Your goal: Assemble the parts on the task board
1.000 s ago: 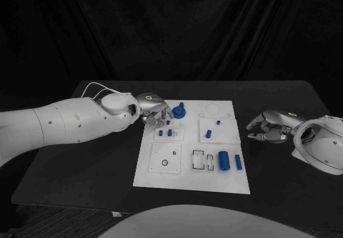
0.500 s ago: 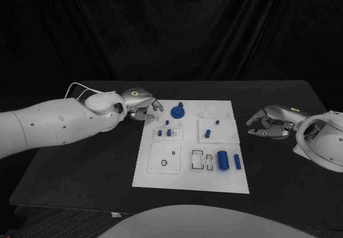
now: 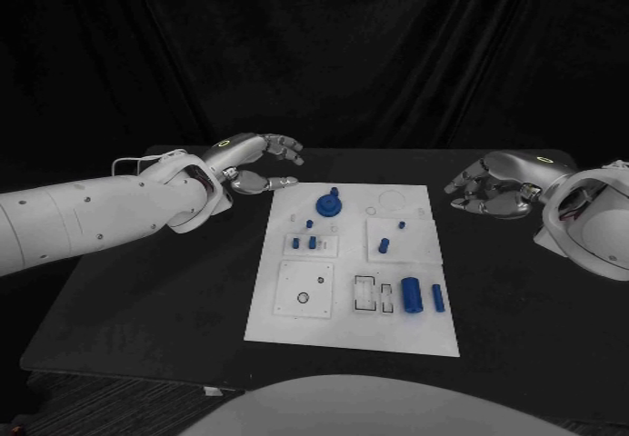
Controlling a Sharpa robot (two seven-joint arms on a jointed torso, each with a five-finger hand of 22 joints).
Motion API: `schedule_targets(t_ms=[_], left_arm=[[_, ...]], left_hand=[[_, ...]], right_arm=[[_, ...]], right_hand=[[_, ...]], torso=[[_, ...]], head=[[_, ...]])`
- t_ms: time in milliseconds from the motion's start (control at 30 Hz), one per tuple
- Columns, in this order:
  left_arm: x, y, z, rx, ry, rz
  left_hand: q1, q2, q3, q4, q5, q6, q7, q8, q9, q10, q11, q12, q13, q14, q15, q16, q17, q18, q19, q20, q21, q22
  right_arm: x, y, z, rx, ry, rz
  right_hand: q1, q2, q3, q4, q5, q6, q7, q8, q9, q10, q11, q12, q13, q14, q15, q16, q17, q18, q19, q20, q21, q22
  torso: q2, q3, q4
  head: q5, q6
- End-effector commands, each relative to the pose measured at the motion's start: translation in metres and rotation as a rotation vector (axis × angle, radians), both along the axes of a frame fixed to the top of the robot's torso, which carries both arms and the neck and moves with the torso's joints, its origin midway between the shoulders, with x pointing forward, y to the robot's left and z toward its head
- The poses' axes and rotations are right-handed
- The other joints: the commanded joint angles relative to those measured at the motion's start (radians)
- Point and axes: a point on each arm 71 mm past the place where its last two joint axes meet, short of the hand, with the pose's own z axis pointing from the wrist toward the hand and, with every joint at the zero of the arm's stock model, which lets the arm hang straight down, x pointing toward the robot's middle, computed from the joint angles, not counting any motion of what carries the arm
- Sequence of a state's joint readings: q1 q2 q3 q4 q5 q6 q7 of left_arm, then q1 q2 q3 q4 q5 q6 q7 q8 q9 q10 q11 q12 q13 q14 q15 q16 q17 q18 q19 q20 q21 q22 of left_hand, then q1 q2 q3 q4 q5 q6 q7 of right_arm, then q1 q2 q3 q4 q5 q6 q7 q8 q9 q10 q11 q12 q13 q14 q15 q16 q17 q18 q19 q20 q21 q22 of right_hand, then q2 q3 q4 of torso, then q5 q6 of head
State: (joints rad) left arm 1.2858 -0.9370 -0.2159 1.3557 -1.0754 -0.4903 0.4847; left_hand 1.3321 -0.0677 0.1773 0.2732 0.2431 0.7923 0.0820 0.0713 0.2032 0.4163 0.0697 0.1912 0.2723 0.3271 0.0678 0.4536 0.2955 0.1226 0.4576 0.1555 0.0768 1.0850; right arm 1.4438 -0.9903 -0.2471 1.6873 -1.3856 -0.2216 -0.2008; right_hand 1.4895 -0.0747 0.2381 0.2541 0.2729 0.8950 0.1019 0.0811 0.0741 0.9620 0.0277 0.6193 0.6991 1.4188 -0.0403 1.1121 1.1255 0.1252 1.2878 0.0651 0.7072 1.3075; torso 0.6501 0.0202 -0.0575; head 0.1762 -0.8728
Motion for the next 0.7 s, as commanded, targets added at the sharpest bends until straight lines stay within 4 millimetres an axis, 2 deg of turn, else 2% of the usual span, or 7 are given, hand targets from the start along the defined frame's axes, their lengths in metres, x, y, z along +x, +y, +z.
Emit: schedule_targets(t_ms=[33, 67, 133, 300, 367, 633, 700], left_arm=[[0.003, 0.006, 0.009, -0.544, 0.194, -0.001], [0.002, 0.005, 0.009, -0.596, 0.220, -0.010], [0.001, 0.002, 0.009, -0.654, 0.260, -0.031], [-0.007, -0.010, 0.006, -0.760, 0.384, -0.120], [-0.011, -0.016, 0.005, -0.783, 0.427, -0.154], [-0.023, -0.035, 0.002, -0.822, 0.527, -0.239], [-0.024, -0.036, 0.002, -0.825, 0.535, -0.245]], left_hand=[[-0.075, 0.034, -0.059, -0.008, 0.109, -0.047, 0.001, -0.008, -0.019, -0.122, -0.011, -0.031, -0.065, -0.120, -0.012, -0.138, -0.088, 0.012, -0.103, 0.000, -0.019, -0.067], [-0.083, 0.042, -0.087, 0.014, 0.113, -0.067, -0.005, -0.007, -0.029, -0.170, -0.023, -0.044, -0.095, -0.182, -0.021, -0.221, -0.142, 0.014, -0.162, 0.000, -0.008, -0.105], [-0.119, 0.074, -0.152, 0.019, 0.090, -0.212, -0.031, -0.016, -0.075, -0.270, -0.054, -0.079, -0.161, -0.280, -0.035, -0.369, -0.236, 0.015, -0.266, 0.014, -0.021, -0.230], [-0.190, 0.116, -0.254, 0.020, -0.020, -0.507, -0.092, -0.039, -0.155, -0.364, -0.113, -0.136, -0.232, -0.327, 0.006, -0.454, -0.296, 0.022, -0.407, 0.030, -0.039, -0.590], [-0.213, 0.142, -0.305, 0.019, -0.055, -0.587, -0.112, -0.046, -0.177, -0.387, -0.127, -0.156, -0.253, -0.327, 0.008, -0.454, -0.296, 0.044, -0.411, 0.036, -0.039, -0.628], [-0.266, 0.189, -0.374, 0.020, -0.139, -0.658, -0.146, -0.052, -0.183, -0.413, -0.122, -0.187, -0.270, -0.327, 0.013, -0.454, -0.296, 0.057, -0.414, 0.047, -0.040, -0.704], [-0.261, 0.194, -0.381, 0.019, -0.137, -0.657, -0.147, -0.052, -0.183, -0.413, -0.121, -0.187, -0.270, -0.327, 0.012, -0.454, -0.296, 0.055, -0.434, 0.051, -0.054, -0.837]], right_arm=[[0.002, 0.002, -0.006, -0.037, 0.040, -0.002], [0.001, 0.003, -0.009, -0.045, 0.053, 0.004], [0.000, 0.005, -0.014, -0.059, 0.065, 0.014], [-0.004, 0.013, -0.029, -0.134, 0.049, 0.069], [-0.006, 0.016, -0.035, -0.163, 0.030, 0.099], [-0.008, 0.027, -0.049, -0.228, -0.012, 0.182], [-0.008, 0.029, -0.052, -0.229, -0.016, 0.190]], right_hand=[[0.004, -0.017, 0.016, 0.004, -0.009, 0.002, 0.011, -0.002, 0.000, -0.034, 0.020, -0.107, -0.089, -0.013, 0.016, -0.034, -0.030, 0.019, -0.013, 0.014, -0.049, 0.032], [0.011, -0.023, 0.028, 0.005, -0.017, -0.009, 0.018, -0.008, -0.002, -0.029, 0.036, -0.180, -0.161, -0.015, 0.045, -0.039, -0.035, 0.018, -0.014, 0.026, -0.061, 0.030], [0.017, -0.031, 0.035, 0.001, -0.012, -0.001, 0.007, -0.003, 0.000, -0.074, 0.054, -0.252, -0.220, -0.018, 0.039, -0.047, -0.043, 0.022, -0.018, 0.032, -0.081, 0.026], [0.027, -0.041, 0.019, -0.038, -0.019, -0.012, -0.004, -0.008, -0.002, -0.178, 0.071, -0.391, -0.361, -0.036, 0.031, -0.070, -0.066, 0.030, -0.029, 0.032, -0.132, 0.022], [0.020, -0.041, 0.007, -0.043, -0.029, -0.028, -0.009, -0.015, -0.005, -0.190, 0.071, -0.404, -0.384, -0.042, 0.032, -0.079, -0.074, 0.031, -0.033, 0.033, -0.148, 0.020], [-0.007, -0.040, -0.027, -0.045, -0.048, -0.054, -0.029, -0.016, -0.007, -0.169, 0.070, -0.406, -0.422, -0.048, 0.033, -0.082, -0.079, 0.031, -0.032, 0.034, -0.158, 0.021], [-0.006, -0.036, -0.029, -0.047, -0.044, -0.056, -0.027, -0.016, -0.007, -0.162, 0.072, -0.405, -0.427, -0.047, 0.034, -0.080, -0.077, 0.030, -0.030, 0.035, -0.156, 0.022]], torso=[[-0.005, -0.0082, 0.0026], [-0.007, -0.0100, 0.0044], [-0.008, -0.0128, 0.0076], [-0.008, -0.0206, 0.0250], [-0.007, -0.0227, 0.0323], [-0.001, -0.0291, 0.0457], [0.001, -0.0341, 0.0574]], head=[[0.003, 0.000], [0.001, 0.000], [-0.005, 0.000], [-0.023, 0.000], [-0.032, 0.000], [-0.062, 0.000], [-0.075, 0.000]])
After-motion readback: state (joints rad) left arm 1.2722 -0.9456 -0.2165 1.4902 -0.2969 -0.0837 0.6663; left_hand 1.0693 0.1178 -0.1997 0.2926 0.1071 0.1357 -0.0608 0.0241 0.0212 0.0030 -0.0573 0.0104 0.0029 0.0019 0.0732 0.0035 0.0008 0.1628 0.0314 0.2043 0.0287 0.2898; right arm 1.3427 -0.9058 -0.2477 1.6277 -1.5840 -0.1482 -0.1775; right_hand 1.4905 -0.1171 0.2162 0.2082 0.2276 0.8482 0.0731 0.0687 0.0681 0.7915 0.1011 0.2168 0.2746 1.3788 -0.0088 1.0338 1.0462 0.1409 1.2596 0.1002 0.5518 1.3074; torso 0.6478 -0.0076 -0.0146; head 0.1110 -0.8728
